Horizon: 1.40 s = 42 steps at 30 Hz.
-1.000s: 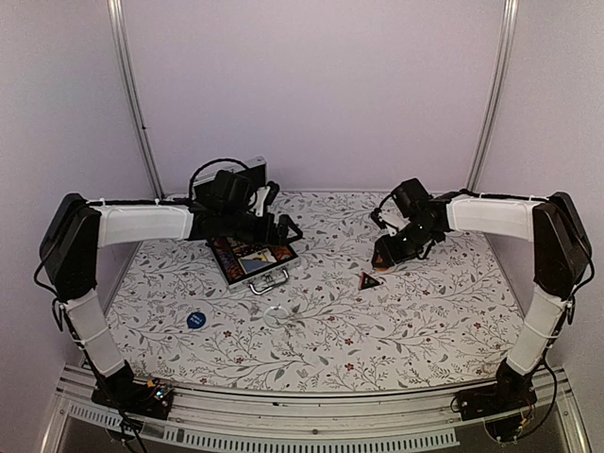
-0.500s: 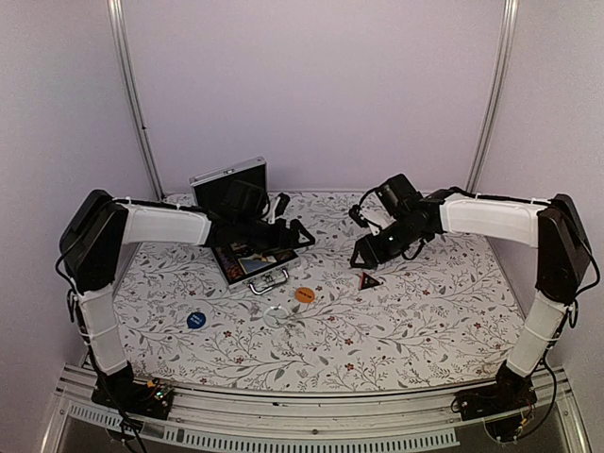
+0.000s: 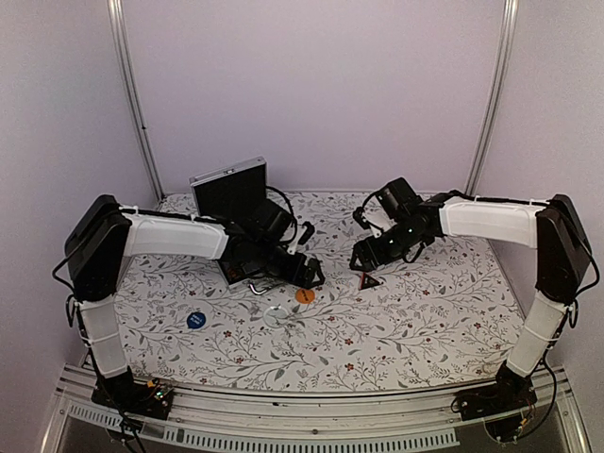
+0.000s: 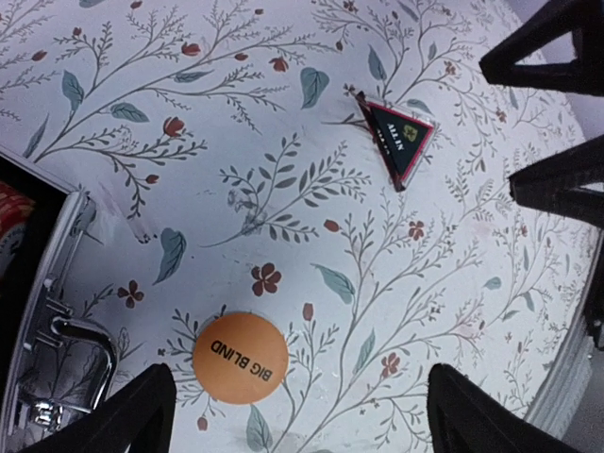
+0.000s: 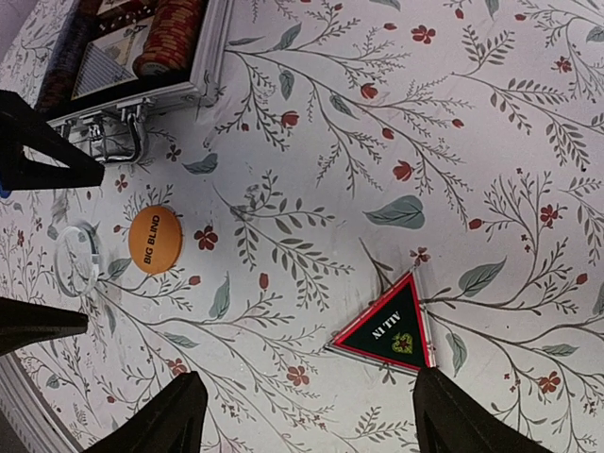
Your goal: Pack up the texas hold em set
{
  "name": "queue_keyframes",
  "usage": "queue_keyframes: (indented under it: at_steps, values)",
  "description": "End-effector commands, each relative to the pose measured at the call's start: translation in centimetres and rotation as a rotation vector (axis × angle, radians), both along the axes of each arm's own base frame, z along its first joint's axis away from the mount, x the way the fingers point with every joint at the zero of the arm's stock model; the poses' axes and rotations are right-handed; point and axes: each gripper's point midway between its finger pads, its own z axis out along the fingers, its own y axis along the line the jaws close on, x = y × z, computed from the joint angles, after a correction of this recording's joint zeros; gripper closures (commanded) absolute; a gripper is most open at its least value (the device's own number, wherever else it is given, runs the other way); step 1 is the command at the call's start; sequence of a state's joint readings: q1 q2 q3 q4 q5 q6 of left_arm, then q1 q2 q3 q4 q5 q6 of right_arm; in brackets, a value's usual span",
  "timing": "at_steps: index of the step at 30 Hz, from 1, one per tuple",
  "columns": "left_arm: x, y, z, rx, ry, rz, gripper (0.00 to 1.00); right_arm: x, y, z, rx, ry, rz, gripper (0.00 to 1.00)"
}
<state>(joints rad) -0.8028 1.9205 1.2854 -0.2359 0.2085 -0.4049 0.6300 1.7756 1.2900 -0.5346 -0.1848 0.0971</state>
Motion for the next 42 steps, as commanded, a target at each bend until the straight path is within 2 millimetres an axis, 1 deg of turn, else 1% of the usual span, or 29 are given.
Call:
queue_keyframes:
  at_steps: [1, 2, 5, 10, 21, 26, 30, 36, 42]
  values:
    - [-0.2, 0.4, -0.6, 0.118, -0.042, -0.035, 0.06, 0.4, -1.2, -0.5, -0.018, -0.007, -0.055, 0.19]
    - [-0.4, 0.3, -0.9, 0.133, -0.042, -0.042, 0.06, 0.3, -1.6, -0.8, -0.018, -0.002, -0.066, 0.18]
    - [-0.8, 0.2, -2.0, 0.192, -0.027, -0.059, 0.06, 0.4, -2.4, -0.7, -0.011, 0.0, -0.088, 0.15]
    - [-1.1, 0.0, -3.6, 0.283, -0.009, -0.082, 0.08, 0.4, -3.0, -0.8, -0.013, -0.001, -0.1, 0.13]
    - [-1.6, -0.6, -5.5, 0.382, 0.038, -0.124, 0.11, 0.2, -3.5, -1.8, -0.024, 0.008, -0.104, 0.12]
    - [-2.1, -0.4, -6.6, 0.433, 0.047, -0.128, 0.13, 0.1, -3.7, -2.1, -0.025, 0.012, -0.106, 0.12]
    - [-1.9, 0.0, -7.3, 0.472, 0.038, -0.116, 0.15, 0.0, -3.6, -2.5, -0.021, 0.022, -0.1, 0.11]
    - [-2.1, 0.2, -8.3, 0.488, 0.054, -0.123, 0.22, 0.1, -3.6, -2.5, -0.024, 0.022, -0.099, 0.11]
    - [-2.3, 0.8, -8.8, 0.522, 0.052, -0.116, 0.3, 0.1, -3.6, -2.6, -0.025, 0.021, -0.097, 0.11]
